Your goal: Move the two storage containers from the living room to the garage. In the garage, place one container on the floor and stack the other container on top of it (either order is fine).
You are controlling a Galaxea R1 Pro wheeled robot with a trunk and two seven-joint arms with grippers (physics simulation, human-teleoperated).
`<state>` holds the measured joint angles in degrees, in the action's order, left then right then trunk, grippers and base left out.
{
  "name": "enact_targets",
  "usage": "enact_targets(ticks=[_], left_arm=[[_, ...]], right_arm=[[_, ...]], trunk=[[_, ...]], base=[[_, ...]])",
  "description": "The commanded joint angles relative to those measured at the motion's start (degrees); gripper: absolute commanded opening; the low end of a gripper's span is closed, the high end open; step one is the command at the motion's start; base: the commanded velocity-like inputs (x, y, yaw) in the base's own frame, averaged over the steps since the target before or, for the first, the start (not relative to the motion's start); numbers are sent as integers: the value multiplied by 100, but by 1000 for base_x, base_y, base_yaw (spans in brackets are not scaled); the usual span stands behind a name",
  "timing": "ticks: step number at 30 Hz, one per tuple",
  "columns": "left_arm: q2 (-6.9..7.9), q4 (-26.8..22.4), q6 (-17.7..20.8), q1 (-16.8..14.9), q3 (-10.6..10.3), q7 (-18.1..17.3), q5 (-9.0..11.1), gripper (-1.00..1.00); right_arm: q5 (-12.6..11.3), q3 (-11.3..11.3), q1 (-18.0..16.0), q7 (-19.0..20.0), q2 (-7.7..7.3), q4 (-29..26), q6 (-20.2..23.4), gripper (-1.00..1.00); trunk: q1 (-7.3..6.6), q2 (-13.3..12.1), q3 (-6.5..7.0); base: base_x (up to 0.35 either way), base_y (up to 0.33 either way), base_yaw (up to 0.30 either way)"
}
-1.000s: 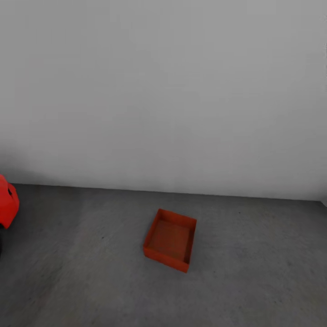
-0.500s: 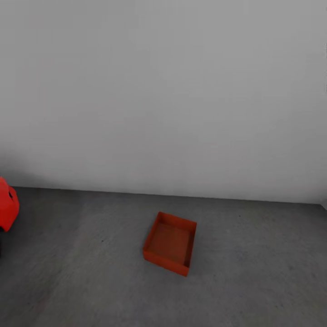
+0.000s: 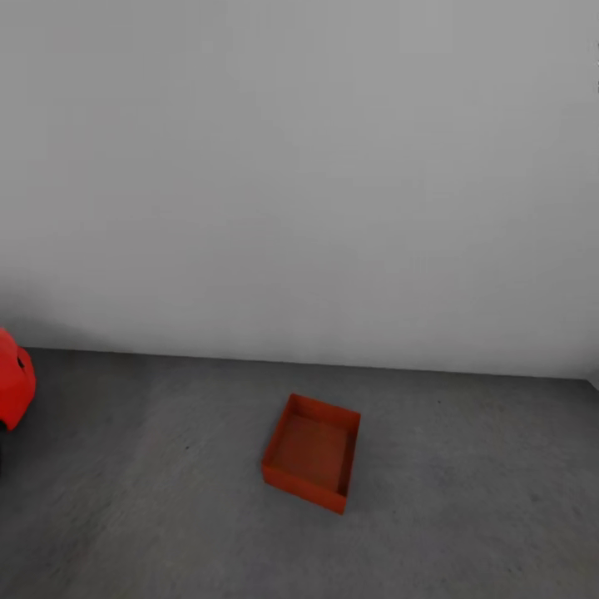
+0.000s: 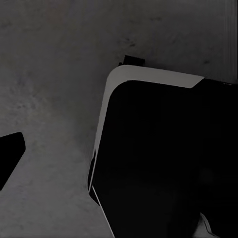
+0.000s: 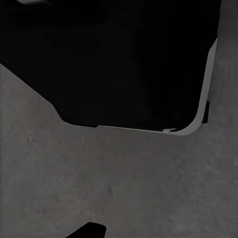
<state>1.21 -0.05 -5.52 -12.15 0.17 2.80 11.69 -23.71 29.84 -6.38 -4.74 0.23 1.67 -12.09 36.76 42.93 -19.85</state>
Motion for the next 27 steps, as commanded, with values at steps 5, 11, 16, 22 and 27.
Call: enact_targets(ticks=[5,11,16,22,27], left_arm=[[-58,5,-28,2,-25,-25,1,100],[-59,5,-21,2,-25,-25,0,100],[-52,5,-20,2,-28,-26,1,100],[-51,5,-20,2,-29,-27,1,100],[-51,5,-20,2,-30,-30,1,100]], right_arm=[[-46,48,-5,-1,3,17,-31,100],[-46,48,-5,-1,3,17,-31,100],[-46,48,-6,-1,3,17,-31,100],[-46,48,-5,-1,3,17,-31,100],[-46,48,-4,-1,3,17,-31,100]], trunk=[[1,5,40],[1,5,95],[1,5,140],[1,5,195],[1,5,241]], base=[[0,0,0],[0,0,0],[0,0,0],[0,0,0],[0,0,0]])
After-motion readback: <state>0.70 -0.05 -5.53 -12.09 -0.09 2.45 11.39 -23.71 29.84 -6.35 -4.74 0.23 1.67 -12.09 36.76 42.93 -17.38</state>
